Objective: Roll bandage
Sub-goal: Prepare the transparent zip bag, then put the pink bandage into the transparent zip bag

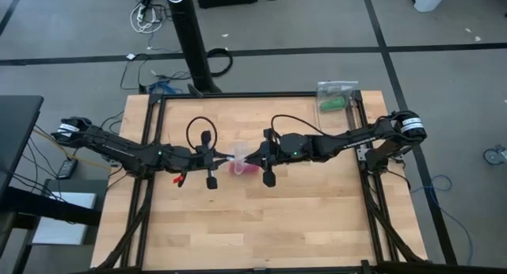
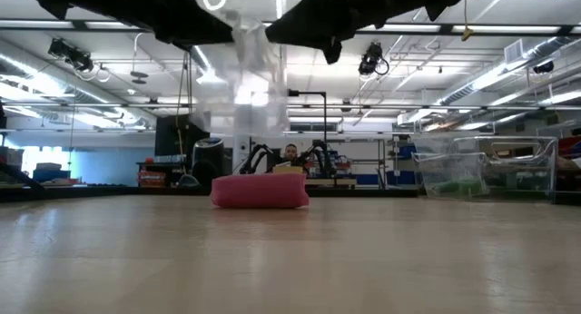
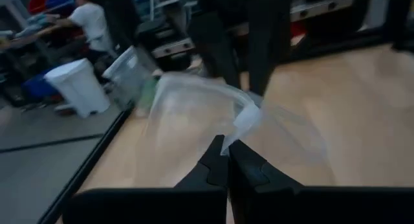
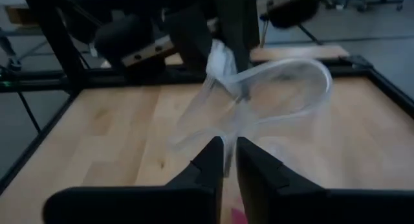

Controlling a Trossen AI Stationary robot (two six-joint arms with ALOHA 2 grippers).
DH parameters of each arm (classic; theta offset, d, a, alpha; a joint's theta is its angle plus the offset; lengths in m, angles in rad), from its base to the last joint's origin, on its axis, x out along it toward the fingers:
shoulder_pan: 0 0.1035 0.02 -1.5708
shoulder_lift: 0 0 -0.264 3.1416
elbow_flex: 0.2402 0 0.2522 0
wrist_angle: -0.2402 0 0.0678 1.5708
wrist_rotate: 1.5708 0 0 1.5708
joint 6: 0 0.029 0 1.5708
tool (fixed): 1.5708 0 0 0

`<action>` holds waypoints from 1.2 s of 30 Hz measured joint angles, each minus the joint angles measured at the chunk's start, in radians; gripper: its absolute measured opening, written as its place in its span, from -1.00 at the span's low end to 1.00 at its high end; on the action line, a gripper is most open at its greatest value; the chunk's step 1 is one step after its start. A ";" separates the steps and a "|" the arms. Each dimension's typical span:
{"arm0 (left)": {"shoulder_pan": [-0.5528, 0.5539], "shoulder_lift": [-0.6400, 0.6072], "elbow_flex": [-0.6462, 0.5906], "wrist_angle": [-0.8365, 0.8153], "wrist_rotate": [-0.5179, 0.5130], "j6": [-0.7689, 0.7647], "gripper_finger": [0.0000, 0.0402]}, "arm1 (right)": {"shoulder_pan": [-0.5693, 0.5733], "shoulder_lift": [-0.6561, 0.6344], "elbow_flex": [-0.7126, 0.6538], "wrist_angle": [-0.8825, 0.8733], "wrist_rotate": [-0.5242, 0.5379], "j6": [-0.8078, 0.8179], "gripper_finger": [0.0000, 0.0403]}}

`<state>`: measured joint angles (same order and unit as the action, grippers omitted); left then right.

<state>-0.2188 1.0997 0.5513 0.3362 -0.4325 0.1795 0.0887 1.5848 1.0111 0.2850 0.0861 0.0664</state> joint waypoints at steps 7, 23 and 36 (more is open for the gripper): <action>0.013 -0.076 0.000 -0.143 -0.096 0.005 -1.00 | 0.001 -0.020 0.000 -0.059 0.040 0.011 -0.51; 0.055 -0.108 0.000 -0.300 -0.213 0.001 -1.00 | 0.055 -0.069 0.000 -0.176 0.216 -0.016 0.08; 0.055 -0.179 0.000 -0.337 -0.288 0.206 -1.00 | 0.039 0.069 -0.030 -0.185 0.162 0.027 0.27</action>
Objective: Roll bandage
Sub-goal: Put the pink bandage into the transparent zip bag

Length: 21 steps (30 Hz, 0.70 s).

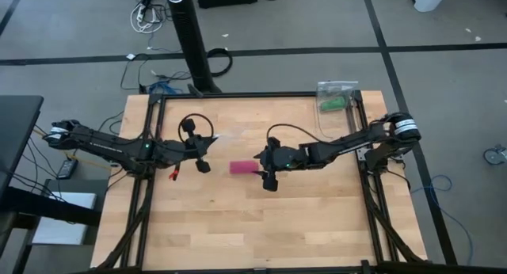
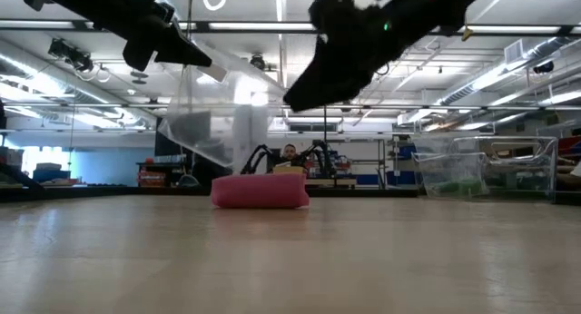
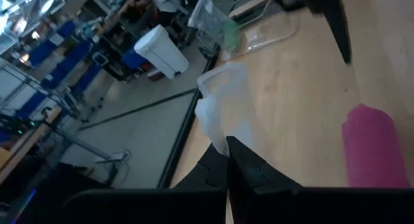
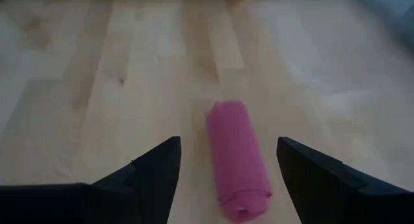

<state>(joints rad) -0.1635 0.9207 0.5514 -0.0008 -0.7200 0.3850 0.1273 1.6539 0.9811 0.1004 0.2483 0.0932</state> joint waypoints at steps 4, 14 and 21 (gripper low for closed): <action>0.000 0.000 0.000 -0.019 0.000 -0.003 -1.00 | -0.019 0.107 -0.002 0.070 -0.007 -0.032 0.30; 0.000 0.001 0.000 -0.081 0.003 -0.064 -1.00 | -0.062 0.258 -0.001 0.172 -0.017 -0.061 0.48; 0.000 0.001 0.000 -0.091 0.003 -0.079 -0.99 | -0.066 0.292 -0.001 0.174 -0.035 -0.061 0.42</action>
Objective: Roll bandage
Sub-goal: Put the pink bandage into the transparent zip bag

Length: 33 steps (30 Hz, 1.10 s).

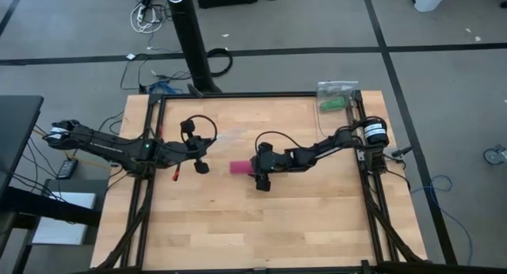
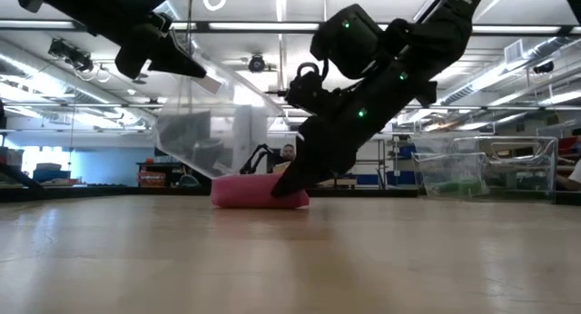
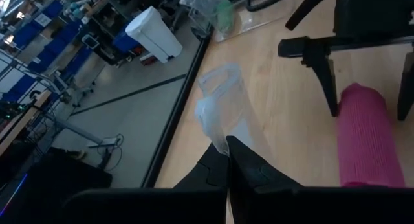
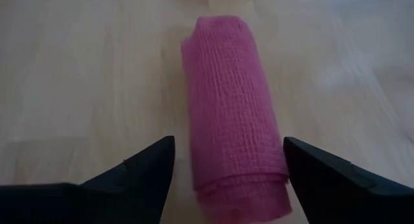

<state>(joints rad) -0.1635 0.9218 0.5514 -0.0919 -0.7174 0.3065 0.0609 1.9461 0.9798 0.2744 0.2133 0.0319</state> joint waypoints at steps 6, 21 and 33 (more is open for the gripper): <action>0.000 0.000 0.000 0.001 0.002 -0.022 -0.99 | -0.003 0.000 0.000 0.046 -0.020 -0.004 0.00; 0.000 0.008 0.000 -0.069 0.031 -0.067 -0.99 | 0.034 -0.178 0.000 -0.070 -0.049 -0.007 -0.59; 0.000 0.139 0.000 0.001 0.057 -0.078 -0.99 | 0.076 -0.427 0.183 -0.440 0.253 -0.163 -0.59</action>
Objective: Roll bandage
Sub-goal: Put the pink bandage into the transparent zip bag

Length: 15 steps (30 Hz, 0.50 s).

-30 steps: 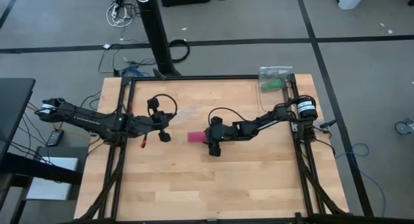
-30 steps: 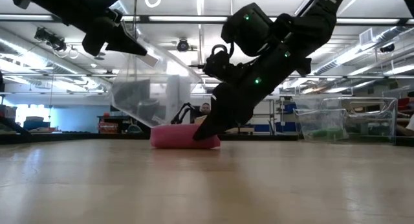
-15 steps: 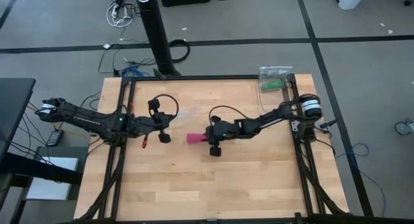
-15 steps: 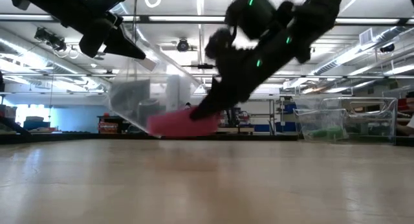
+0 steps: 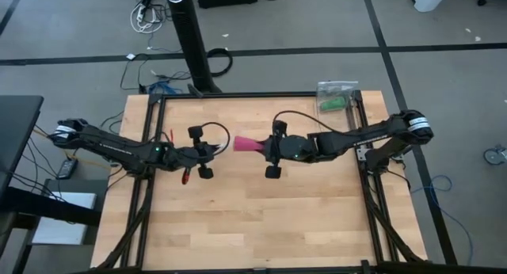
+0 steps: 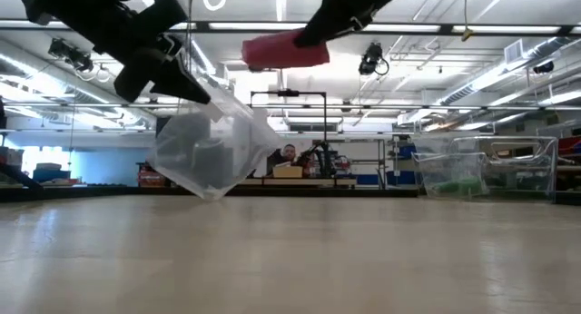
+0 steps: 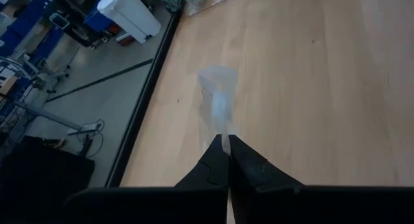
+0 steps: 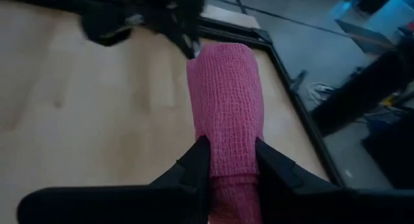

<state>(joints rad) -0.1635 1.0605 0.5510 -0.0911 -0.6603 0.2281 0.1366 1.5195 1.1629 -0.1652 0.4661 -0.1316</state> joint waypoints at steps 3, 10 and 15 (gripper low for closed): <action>0.000 0.024 0.000 0.041 0.000 0.000 -0.99 | -0.019 0.036 0.034 -0.052 0.010 -0.010 -0.59; 0.000 0.026 0.000 0.102 0.002 -0.015 -0.99 | -0.037 0.114 0.038 -0.084 0.064 -0.020 -0.60; 0.000 0.026 0.000 0.101 0.026 -0.026 -0.99 | -0.048 0.131 0.038 -0.077 0.082 0.012 -0.60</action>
<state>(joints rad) -0.1635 1.0863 0.5510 0.0102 -0.6340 0.2024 0.0885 1.6505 1.2011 -0.2419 0.5480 -0.1199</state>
